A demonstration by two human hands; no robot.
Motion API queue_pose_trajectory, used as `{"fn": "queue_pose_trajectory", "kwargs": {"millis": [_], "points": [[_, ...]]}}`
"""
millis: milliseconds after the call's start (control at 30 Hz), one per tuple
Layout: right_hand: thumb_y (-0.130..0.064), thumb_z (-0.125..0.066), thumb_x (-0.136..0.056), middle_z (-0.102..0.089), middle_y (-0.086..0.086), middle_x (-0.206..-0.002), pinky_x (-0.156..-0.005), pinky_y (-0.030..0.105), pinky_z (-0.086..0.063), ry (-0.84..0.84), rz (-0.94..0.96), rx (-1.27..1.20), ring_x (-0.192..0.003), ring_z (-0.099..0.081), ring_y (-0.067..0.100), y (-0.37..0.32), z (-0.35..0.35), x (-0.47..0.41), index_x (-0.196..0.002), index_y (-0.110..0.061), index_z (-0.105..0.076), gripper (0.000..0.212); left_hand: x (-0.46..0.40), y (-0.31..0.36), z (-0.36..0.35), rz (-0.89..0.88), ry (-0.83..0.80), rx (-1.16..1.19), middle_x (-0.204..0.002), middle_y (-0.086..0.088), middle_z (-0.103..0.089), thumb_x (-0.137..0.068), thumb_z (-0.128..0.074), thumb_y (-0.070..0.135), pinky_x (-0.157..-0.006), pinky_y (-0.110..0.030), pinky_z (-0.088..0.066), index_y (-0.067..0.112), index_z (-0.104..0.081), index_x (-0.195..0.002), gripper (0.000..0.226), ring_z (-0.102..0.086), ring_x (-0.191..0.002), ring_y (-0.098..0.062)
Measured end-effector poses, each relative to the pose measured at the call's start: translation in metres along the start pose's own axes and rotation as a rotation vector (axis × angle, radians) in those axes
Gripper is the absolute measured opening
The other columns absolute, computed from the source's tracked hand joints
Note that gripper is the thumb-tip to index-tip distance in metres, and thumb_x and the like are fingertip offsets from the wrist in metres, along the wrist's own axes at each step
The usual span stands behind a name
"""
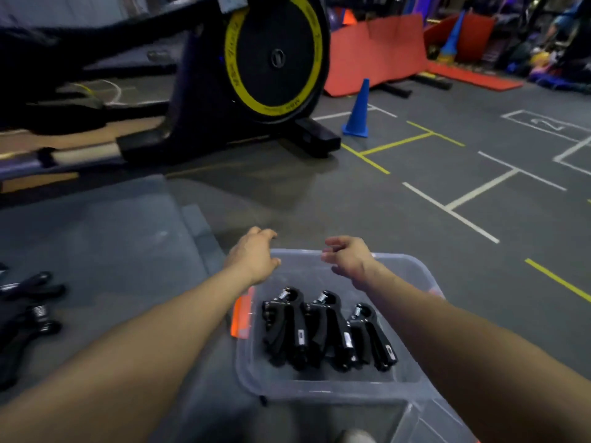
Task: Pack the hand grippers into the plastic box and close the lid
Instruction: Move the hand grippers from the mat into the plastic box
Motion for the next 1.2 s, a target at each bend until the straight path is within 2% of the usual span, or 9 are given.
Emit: {"fn": "queue_pose_trajectory", "kwargs": {"millis": [133, 267, 367, 467, 667, 900, 1067, 1133, 1200], "points": [[0.011, -0.057, -0.085, -0.053, 0.012, -0.1, -0.049, 0.014, -0.039, -0.159, 0.078, -0.002, -0.061, -0.049, 0.006, -0.047, -0.094, 0.026, -0.128, 0.005, -0.048, 0.044, 0.025, -0.066, 0.062, 0.129, 0.08, 0.014, -0.135, -0.01, -0.048, -0.083, -0.066, 0.028, -0.106, -0.037, -0.041, 0.018, -0.048, -0.133, 0.054, -0.05, -0.124, -0.028], [0.006, -0.061, -0.085, -0.055, 0.008, -0.085, -0.055, 0.021, -0.035, -0.289, 0.129, 0.028, -0.06, -0.045, 0.009, -0.069, -0.188, 0.049, -0.126, 0.004, -0.05, 0.043, 0.059, -0.138, 0.104, 0.234, 0.117, 0.012, -0.136, -0.011, -0.049, -0.085, -0.065, 0.023, -0.108, -0.036, -0.038, 0.014, -0.049, -0.131, 0.05, -0.049, -0.126, -0.027], [0.004, -0.061, -0.085, -0.051, -0.001, -0.072, -0.055, 0.022, -0.034, -0.372, 0.103, 0.028, -0.062, -0.047, 0.01, -0.063, -0.25, 0.06, -0.124, 0.003, -0.052, 0.04, 0.092, -0.2, 0.12, 0.343, 0.134, -0.017, -0.135, -0.008, -0.049, -0.086, -0.064, 0.026, -0.106, -0.035, -0.041, 0.017, -0.05, -0.129, 0.047, -0.051, -0.124, -0.026], [0.003, -0.062, -0.085, -0.048, -0.001, -0.071, -0.055, 0.021, -0.033, -0.438, 0.088, 0.052, -0.067, -0.045, 0.014, -0.046, -0.301, 0.068, -0.125, 0.004, -0.051, 0.042, 0.124, -0.257, 0.124, 0.466, 0.145, -0.028, -0.132, -0.009, -0.05, -0.085, -0.064, 0.025, -0.104, -0.035, -0.042, 0.016, -0.052, -0.127, 0.044, -0.052, -0.122, -0.027], [0.003, -0.064, -0.084, -0.049, -0.002, -0.069, -0.056, 0.016, -0.035, -0.457, 0.077, 0.122, -0.06, -0.044, 0.007, -0.011, -0.368, 0.059, -0.125, 0.007, -0.051, 0.043, 0.148, -0.33, 0.1, 0.584, 0.163, 0.044, -0.132, -0.01, -0.048, -0.084, -0.065, 0.024, -0.105, -0.036, -0.04, 0.014, -0.051, -0.128, 0.047, -0.051, -0.121, -0.028], [-0.002, -0.068, -0.082, -0.05, -0.006, -0.066, -0.056, 0.014, -0.035, -0.441, 0.122, 0.252, -0.06, -0.046, 0.003, 0.021, -0.403, 0.029, -0.12, 0.003, -0.057, 0.04, 0.126, -0.379, 0.071, 0.819, 0.365, 0.38, -0.128, -0.017, -0.055, -0.09, -0.057, 0.034, -0.101, -0.035, -0.039, 0.002, -0.047, -0.127, 0.049, -0.052, -0.12, -0.033], [-0.005, -0.07, -0.081, -0.051, -0.007, -0.065, -0.061, 0.015, -0.039, -0.45, 0.134, 0.316, -0.062, -0.049, 0.005, 0.032, -0.41, 0.017, -0.116, 0.0, -0.059, 0.038, 0.106, -0.399, 0.058, 1.043, 0.531, 0.653, -0.12, -0.02, -0.063, -0.086, -0.059, 0.045, -0.098, -0.035, -0.044, -0.003, -0.059, -0.116, 0.057, -0.058, -0.115, -0.033], [-0.007, -0.071, -0.081, -0.052, -0.007, -0.065, -0.058, 0.017, -0.04, -0.455, 0.118, 0.33, -0.066, -0.052, 0.01, 0.035, -0.411, 0.015, -0.116, -0.003, -0.059, 0.038, 0.1, -0.406, 0.053, 1.086, 0.565, 0.833, -0.103, -0.017, -0.07, -0.079, -0.069, 0.04, -0.096, -0.035, -0.05, -0.003, -0.064, -0.104, 0.05, -0.067, -0.097, -0.03], [-0.007, -0.071, -0.08, -0.052, -0.006, -0.065, -0.057, 0.018, -0.039, -0.447, 0.109, 0.324, -0.068, -0.052, 0.013, 0.035, -0.409, 0.012, -0.116, -0.002, -0.06, 0.037, 0.098, -0.404, 0.054, 1.078, 0.602, 1.049, -0.076, -0.011, -0.066, -0.079, -0.073, 0.025, -0.084, -0.031, -0.055, -0.001, -0.06, -0.086, 0.031, -0.064, -0.067, -0.022]]}}
Point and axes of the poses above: each hand's wrist, its own x-axis away from the middle knuckle, its own z-axis out of the back of the hand, y = z × x, the point moved 3 cm from there along -x, towards the middle knuckle
